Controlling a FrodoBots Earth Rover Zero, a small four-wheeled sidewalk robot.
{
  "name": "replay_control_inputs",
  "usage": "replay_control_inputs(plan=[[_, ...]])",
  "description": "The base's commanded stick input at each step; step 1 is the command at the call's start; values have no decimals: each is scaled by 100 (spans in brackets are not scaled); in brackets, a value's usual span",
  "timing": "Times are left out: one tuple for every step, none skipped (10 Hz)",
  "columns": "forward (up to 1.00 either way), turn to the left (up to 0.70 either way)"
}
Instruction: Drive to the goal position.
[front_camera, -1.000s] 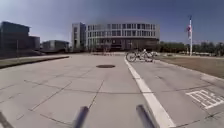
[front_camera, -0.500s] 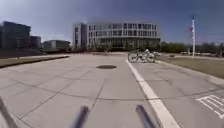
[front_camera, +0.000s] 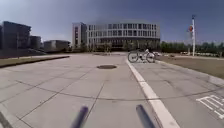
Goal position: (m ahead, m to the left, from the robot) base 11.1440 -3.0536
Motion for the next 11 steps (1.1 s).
replay_control_inputs(plan=[[14, 0], [48, 0], [70, 0], [70, 0], [70, 0], [70, 0], [70, 0], [70, 0], [70, 0], [70, 0], [70, 0]])
